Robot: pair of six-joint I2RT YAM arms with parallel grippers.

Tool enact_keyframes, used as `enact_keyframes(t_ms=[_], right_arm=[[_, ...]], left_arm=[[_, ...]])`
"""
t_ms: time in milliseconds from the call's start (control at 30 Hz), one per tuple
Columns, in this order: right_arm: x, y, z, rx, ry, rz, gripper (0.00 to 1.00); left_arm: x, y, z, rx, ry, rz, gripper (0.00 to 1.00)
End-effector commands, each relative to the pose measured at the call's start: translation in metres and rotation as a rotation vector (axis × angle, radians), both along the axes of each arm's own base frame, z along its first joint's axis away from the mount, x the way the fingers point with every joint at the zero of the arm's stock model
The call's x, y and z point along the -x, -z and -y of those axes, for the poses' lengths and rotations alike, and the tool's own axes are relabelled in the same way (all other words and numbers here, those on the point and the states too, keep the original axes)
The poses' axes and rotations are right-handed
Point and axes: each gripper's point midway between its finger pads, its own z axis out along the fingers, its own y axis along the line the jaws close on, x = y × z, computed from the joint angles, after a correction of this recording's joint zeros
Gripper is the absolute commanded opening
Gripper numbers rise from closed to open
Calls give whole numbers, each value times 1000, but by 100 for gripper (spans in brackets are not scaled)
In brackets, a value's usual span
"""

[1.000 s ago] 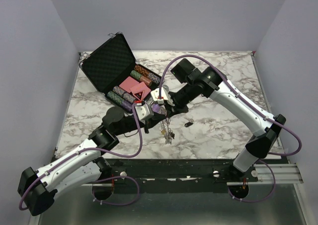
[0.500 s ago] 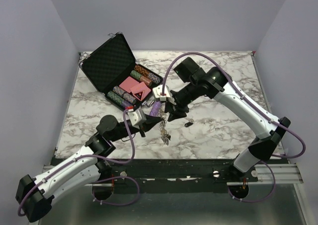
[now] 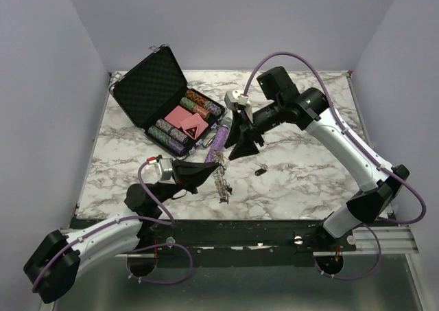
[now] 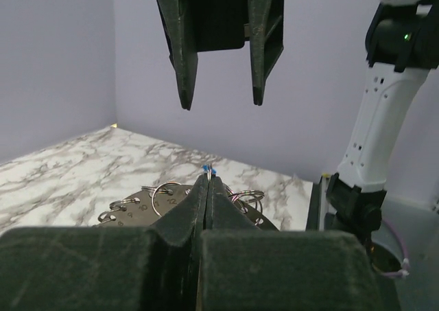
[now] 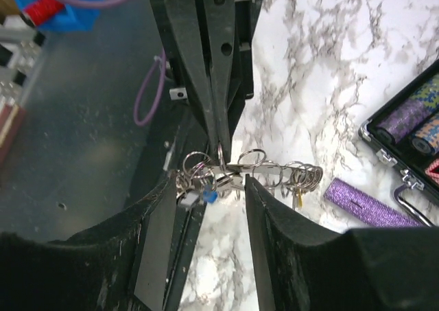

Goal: Put the keys on the keyring

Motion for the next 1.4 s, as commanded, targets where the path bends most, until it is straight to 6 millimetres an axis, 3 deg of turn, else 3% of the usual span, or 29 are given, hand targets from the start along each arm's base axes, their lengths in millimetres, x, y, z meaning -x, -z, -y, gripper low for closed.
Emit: enact_keyframes(t_ms=[0,200,467,767,1367], right_arm=[[1,-29,-5,-119,-9,-150,52],[4,-30,-7,-138,9,-228,50],[5,-28,-7,-140,6,-231,46],[10,-26,-7,-142,-18,-265,28],[17,-18,-6,-132,-47,-262,31]], left_arm=[[38,-97,-40,376,55,218,0],[49,-126,-41,406,97,288,0],[47,-123,-35,387,110,277,0],[44,-122,-36,381,90,275,0],[40,-121,-35,376,76,263,0]])
